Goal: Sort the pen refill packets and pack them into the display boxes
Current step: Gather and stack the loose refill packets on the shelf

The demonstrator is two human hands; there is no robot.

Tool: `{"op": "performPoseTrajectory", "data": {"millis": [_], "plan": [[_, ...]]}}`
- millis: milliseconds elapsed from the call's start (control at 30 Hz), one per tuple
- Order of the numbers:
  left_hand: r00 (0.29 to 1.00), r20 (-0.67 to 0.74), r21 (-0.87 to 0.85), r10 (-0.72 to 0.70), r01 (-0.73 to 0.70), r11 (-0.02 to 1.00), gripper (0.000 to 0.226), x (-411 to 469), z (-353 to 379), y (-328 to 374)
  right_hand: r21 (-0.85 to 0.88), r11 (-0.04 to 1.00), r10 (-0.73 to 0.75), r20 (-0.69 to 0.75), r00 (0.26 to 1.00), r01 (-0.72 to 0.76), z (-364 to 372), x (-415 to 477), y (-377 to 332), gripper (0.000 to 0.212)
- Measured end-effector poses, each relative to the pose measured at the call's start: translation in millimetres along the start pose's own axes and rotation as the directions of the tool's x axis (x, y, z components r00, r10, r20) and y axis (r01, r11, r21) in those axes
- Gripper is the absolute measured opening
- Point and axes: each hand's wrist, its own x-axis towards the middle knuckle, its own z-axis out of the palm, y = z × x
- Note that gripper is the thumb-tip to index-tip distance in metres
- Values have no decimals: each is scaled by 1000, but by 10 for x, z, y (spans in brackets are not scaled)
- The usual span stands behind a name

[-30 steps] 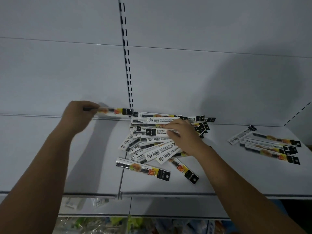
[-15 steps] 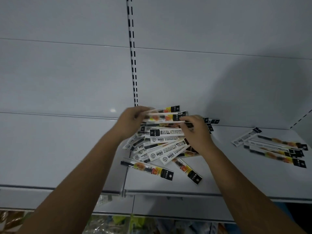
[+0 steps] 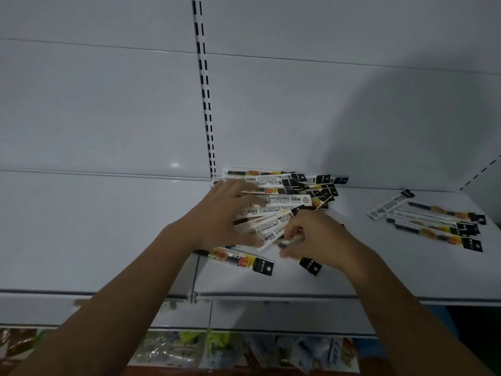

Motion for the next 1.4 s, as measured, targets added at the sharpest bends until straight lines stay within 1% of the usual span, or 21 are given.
{"op": "performPoseTrajectory", "data": {"millis": [67, 133, 233, 300, 367, 467, 567, 633, 700, 767, 800, 833, 900, 967, 1067, 1133, 1167, 1233, 1333, 1400], "plan": [[999, 26, -1, 46, -46, 999, 73, -48, -16, 70, 19, 1000, -6, -36, 999, 7, 3, 17, 74, 16], [995, 61, -6, 74, -74, 997, 66, -116, -35, 123, -18, 1000, -16, -60, 998, 15, 2, 30, 148, 9], [973, 196, 1, 122, -124, 992, 56, -194, -2, 192, -73, 997, -34, -88, 996, 28, 1, 25, 199, 10], [963, 244, -62, 111, -99, 993, 46, -208, 19, 201, -127, 991, -64, -102, 993, 50, -13, 23, 208, 10], [960, 260, -119, 107, -78, 990, 32, -209, 8, 196, -129, 989, -90, -115, 989, 75, -26, 33, 234, 12], [966, 224, -131, 132, -104, 986, 15, -230, 2, 216, -63, 989, -139, -128, 982, 132, -66, 48, 311, 14], [974, 203, -150, 100, -70, 986, 14, -248, 16, 205, 0, 981, -191, -156, 969, 194, -187, 38, 377, 13], [982, 177, -236, 71, -28, 971, 16, -241, -34, 199, 34, 980, -189, -168, 968, 197, -328, 5, 382, 13], [991, 131, -366, 20, 30, 930, 12, -222, -166, 239, 59, 983, -159, -176, 971, 172, -494, -40, 381, 16], [995, 72, -501, -64, 92, 861, 10, -177, -330, 293, 130, 979, -126, -230, 965, 159, -661, -89, 386, 17], [994, 30, -525, -108, 107, 844, 7, -138, -402, 311, 172, 971, -117, -270, 956, 168, -738, -111, 391, 17], [990, -31, -493, -140, 106, 863, 5, -84, -449, 297, 205, 962, -113, -312, 943, 183, -802, -121, 403, 16], [974, -139, -352, -181, 122, 928, 9, 66, -475, 220, 228, 954, -94, -394, 914, 197, -874, -92, 447, 13], [959, -181, -255, -217, 168, 952, 18, 252, -441, 138, 235, 953, -51, -499, 865, 192, -869, -4, 502, 12], [969, -134, -167, -210, 187, 968, 22, 520, -236, 74, 281, 942, 36, -632, 774, 185, -737, 171, 562, 11], [981, -89, -114, -174, 164, 980, 27, 628, -46, 74, 320, 933, 98, -663, 742, 163, -598, 303, 577, 10], [985, -79, -101, -157, 148, 984, 32, 648, 38, 74, 335, 930, 117, -662, 740, 152, -526, 369, 577, 10], [987, -108, -100, -117, 106, 989, 39, 649, 131, 77, 318, 938, 97, -630, 770, 141, -387, 484, 580, 10], [969, -225, -183, -105, 64, 981, 42, 562, 66, 85, 202, 961, -53, -534, 844, 188, -225, 610, 568, 15], [950, -290, -189, -116, 62, 980, 43, 430, -25, 54, 178, 959, -113, -473, 874, 220, -156, 681, 515, 23]]}}
